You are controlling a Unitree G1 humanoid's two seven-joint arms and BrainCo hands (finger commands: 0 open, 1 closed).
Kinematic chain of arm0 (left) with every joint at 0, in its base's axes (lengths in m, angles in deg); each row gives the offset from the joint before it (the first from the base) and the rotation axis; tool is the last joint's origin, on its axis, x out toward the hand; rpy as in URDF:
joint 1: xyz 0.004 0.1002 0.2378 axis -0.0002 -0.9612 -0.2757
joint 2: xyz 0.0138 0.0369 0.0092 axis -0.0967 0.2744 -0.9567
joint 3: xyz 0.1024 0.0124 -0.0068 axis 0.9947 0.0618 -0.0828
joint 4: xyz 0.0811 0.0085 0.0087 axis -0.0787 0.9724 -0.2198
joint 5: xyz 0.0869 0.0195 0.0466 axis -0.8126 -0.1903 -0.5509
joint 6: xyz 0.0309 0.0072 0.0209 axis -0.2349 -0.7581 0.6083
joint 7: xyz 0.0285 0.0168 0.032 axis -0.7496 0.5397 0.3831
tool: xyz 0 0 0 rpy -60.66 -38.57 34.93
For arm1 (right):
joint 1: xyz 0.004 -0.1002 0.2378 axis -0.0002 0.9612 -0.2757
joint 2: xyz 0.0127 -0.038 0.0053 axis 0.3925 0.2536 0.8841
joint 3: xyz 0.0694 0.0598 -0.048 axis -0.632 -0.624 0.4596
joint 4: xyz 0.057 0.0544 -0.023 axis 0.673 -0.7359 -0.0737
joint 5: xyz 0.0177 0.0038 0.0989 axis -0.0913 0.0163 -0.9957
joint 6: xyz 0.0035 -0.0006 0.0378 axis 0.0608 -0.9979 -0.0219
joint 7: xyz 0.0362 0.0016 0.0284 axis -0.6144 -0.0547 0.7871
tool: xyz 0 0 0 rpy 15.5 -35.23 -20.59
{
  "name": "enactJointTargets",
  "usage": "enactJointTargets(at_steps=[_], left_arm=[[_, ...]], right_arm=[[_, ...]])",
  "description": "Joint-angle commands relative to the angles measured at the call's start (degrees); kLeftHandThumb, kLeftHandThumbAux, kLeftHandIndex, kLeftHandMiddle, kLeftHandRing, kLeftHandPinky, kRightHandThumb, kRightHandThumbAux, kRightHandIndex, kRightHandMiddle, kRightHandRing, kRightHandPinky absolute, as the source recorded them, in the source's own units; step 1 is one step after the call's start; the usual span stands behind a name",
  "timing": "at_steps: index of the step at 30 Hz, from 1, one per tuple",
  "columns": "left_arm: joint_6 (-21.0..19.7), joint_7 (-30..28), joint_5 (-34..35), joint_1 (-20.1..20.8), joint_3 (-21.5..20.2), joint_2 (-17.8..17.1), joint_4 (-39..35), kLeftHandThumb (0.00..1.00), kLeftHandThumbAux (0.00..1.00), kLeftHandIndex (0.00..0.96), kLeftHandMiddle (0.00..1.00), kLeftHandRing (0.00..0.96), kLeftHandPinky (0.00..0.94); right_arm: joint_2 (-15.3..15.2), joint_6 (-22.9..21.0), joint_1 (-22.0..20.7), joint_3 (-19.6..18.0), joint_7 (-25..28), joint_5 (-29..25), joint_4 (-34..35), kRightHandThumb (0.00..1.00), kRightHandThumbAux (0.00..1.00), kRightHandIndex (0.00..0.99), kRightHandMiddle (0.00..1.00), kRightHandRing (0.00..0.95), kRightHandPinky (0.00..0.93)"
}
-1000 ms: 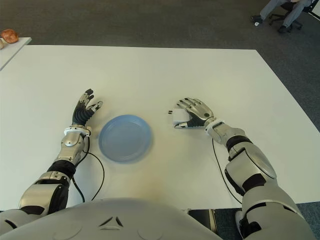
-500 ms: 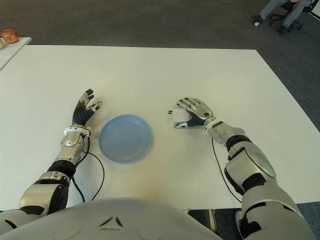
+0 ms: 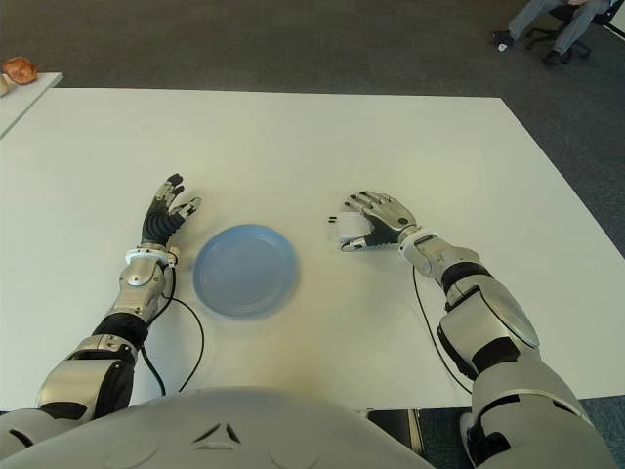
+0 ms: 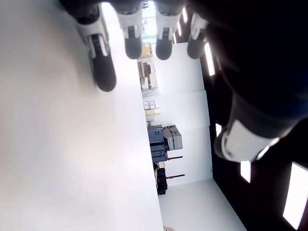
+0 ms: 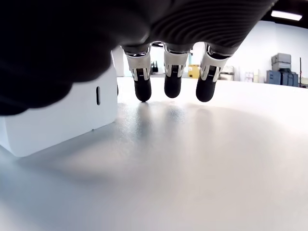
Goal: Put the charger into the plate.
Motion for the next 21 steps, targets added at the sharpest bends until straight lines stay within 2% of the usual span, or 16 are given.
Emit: enactJointTargets(at_steps=[1,9,11,13,15,16,17,18,21], left_arm=[[-6.5,-1.4,-0.4,-3.7,0.8,1.1,4.3,0.0,0.659,0.008,0.022,0.01,0.037],[-6.3,-1.1,-0.6,-3.7,1.0,1.5,4.0,0.0,0.635,0.011,0.021,0.008,0.031],[-6.3,-1.0,-0.6,-3.7,1.0,1.6,3.9,0.0,0.629,0.012,0.023,0.009,0.029],[-6.3,-1.0,-0.7,-3.7,1.0,1.7,3.9,0.0,0.623,0.014,0.024,0.009,0.027],[-6.4,-0.9,-0.7,-3.7,1.0,1.7,3.9,0.0,0.622,0.015,0.025,0.01,0.027],[-6.4,-0.9,-0.8,-3.7,1.1,1.8,3.9,0.0,0.617,0.014,0.025,0.009,0.027],[-6.4,-0.9,-0.8,-3.7,1.1,1.8,3.9,0.0,0.616,0.014,0.026,0.009,0.027],[-6.3,-0.9,-0.8,-3.7,1.1,1.8,3.9,0.0,0.613,0.013,0.026,0.009,0.026],[-6.2,-1.2,-0.5,-3.6,1.0,1.9,4.1,0.0,0.606,0.009,0.027,0.009,0.025]], right_arm=[[-0.3,0.7,0.7,0.2,1.5,0.4,-0.6,0.248,0.265,0.0,0.0,0.0,0.013],[-0.7,2.0,0.4,-0.1,1.9,0.5,-0.4,0.255,0.295,0.002,0.0,0.0,0.055],[-0.8,2.4,0.3,-0.2,2.1,0.5,-0.4,0.267,0.303,0.01,0.015,0.032,0.123],[-0.8,2.6,0.3,-0.2,2.1,0.6,-0.4,0.286,0.311,0.026,0.075,0.132,0.257],[-0.6,2.6,0.2,-0.2,2.6,0.6,-0.5,0.293,0.314,0.031,0.095,0.165,0.302],[-0.5,2.5,0.2,-0.2,2.9,0.6,-0.7,0.327,0.336,0.125,0.243,0.291,0.421],[-0.3,2.3,0.1,-0.1,3.3,0.7,-0.9,0.34,0.344,0.159,0.296,0.336,0.464],[-0.1,2.1,0.1,-0.1,3.5,0.8,-1.0,0.368,0.362,0.238,0.395,0.417,0.537],[-0.6,1.9,-0.2,0.6,4.1,1.7,-1.1,0.439,0.414,0.384,0.572,0.566,0.657]])
